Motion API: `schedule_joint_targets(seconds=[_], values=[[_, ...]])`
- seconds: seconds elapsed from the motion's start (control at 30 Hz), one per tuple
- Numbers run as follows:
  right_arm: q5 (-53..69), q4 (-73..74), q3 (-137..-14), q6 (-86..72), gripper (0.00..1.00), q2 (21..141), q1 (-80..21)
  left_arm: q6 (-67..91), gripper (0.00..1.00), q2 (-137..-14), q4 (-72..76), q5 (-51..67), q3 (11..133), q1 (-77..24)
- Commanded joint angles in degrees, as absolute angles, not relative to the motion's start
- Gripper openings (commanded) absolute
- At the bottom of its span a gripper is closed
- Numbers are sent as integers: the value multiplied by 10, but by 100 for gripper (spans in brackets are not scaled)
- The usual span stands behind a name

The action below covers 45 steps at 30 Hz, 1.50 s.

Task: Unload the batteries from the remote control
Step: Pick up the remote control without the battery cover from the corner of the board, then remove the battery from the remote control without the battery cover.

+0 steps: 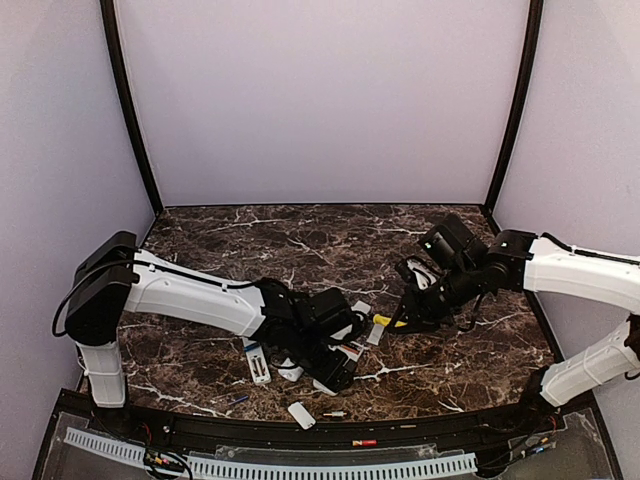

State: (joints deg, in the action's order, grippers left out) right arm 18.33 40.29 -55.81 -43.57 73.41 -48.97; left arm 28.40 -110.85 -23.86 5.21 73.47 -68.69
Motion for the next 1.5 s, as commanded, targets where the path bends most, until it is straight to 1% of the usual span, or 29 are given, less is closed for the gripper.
schedule_joint_targets(seconds=[0.0, 0.1, 0.17, 0.3, 0.33, 0.37, 0.4, 0.57, 0.7, 0.77, 0.9, 1.0, 1.1, 1.23, 1.37, 1.47], values=[[177, 390, -548, -435, 0, 721, -491, 268, 83, -1122, -284, 20, 760, -697], [175, 390, -547, -437, 0, 719, -491, 266, 83, -1138, -310, 8, 778, -701], [173, 391, -546, -437, 0, 718, -491, 267, 83, -1145, -322, -25, 785, -705], [169, 392, -544, -438, 0, 718, -491, 268, 78, -1154, -336, -49, 791, -710], [169, 393, -544, -438, 0, 717, -491, 268, 73, -1156, -337, -50, 792, -711], [167, 393, -544, -439, 0, 717, -491, 268, 70, -1157, -338, -52, 791, -711], [165, 394, -544, -439, 0, 715, -491, 268, 64, -1157, -338, -53, 791, -712], [155, 405, -545, -442, 0, 704, -491, 266, 48, -1158, -334, -55, 789, -712], [143, 423, -548, -440, 0, 692, -490, 263, 38, -1147, -331, -63, 789, -712], [132, 436, -552, -435, 0, 685, -490, 253, 35, -1131, -328, -78, 790, -711], [120, 462, -564, -418, 0, 662, -490, 196, 33, -1080, -324, -105, 802, -695], [116, 478, -573, -402, 0, 644, -490, 124, 33, -1043, -315, -86, 794, -672], [131, 484, -579, -376, 0, 629, -491, 55, 32, -997, -300, -65, 761, -641], [137, 506, -603, -352, 0, 621, -507, -83, 32, -952, -278, -37, 712, -619], [144, 517, -635, -335, 0, 636, -535, -129, 31, -908, -240, -29, 659, -614], [134, 534, -659, -325, 0, 678, -564, -148, 30, -897, -229, -41, 639, -613]])
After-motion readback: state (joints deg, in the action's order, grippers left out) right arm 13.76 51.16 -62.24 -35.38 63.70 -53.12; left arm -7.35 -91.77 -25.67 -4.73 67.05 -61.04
